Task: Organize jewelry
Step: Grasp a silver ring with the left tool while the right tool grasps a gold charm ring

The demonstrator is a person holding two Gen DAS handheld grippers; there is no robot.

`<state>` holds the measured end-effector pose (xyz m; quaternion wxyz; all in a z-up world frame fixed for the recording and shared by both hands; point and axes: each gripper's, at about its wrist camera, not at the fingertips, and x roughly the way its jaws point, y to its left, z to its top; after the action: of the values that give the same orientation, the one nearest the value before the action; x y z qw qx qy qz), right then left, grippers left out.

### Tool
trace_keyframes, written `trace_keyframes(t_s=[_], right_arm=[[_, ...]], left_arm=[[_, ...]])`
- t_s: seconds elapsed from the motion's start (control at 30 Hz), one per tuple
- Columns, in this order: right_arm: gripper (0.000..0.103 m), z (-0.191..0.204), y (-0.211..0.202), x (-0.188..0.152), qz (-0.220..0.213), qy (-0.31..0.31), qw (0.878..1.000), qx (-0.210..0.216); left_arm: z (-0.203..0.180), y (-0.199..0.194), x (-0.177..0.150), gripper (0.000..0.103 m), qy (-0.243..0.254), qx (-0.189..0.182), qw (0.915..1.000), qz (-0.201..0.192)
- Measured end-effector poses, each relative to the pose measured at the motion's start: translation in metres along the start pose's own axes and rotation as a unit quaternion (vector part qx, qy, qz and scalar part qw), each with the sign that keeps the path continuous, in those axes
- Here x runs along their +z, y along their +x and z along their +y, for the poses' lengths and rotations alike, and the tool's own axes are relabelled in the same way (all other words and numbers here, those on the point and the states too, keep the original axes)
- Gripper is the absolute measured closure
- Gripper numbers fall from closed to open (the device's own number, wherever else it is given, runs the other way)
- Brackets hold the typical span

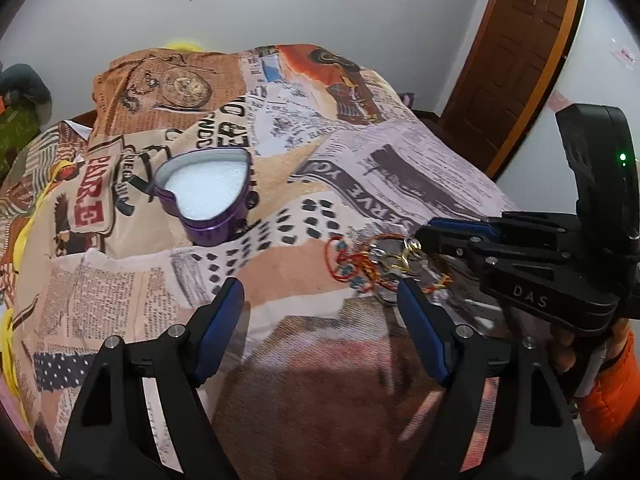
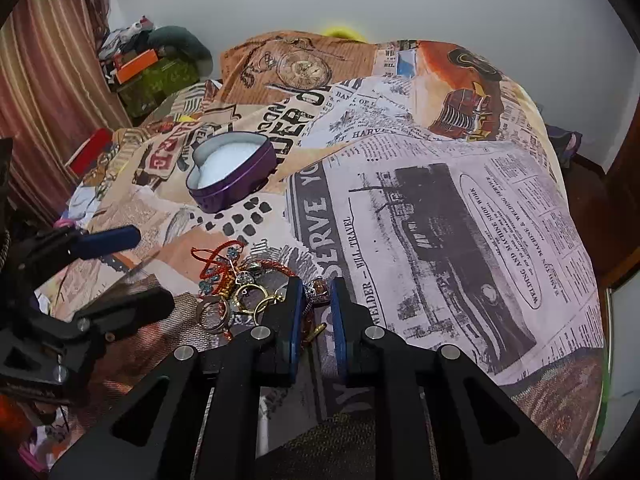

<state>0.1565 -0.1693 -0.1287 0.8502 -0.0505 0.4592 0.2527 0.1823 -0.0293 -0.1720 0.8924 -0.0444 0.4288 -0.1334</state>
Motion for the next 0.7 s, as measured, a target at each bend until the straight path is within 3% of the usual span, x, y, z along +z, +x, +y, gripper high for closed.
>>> trace_keyframes(t_s=[0.33,0.5,0.7], right_arm=[[0.092,-0.001,-0.035,-0.001,-0.046,0.007,0.999,-0.022],[0.092,-0.004,-0.044,-0.003,-0.058,0.013,0.998,-0.023],[0.092,-0.004,-0.049,-0.011,-0.062,0.014,0.998,-0.027]], left_arm=[[-0.025,0.006,-0.002,0.057,0.034,-0.022,0.999,0.021],[-0.032,0.015,-0.002,0.06,0.041,-0.023,0.9984,0.031],[-0.029,0.026,0.001,0.073,0.031,-0.021,0.9986,0.037]])
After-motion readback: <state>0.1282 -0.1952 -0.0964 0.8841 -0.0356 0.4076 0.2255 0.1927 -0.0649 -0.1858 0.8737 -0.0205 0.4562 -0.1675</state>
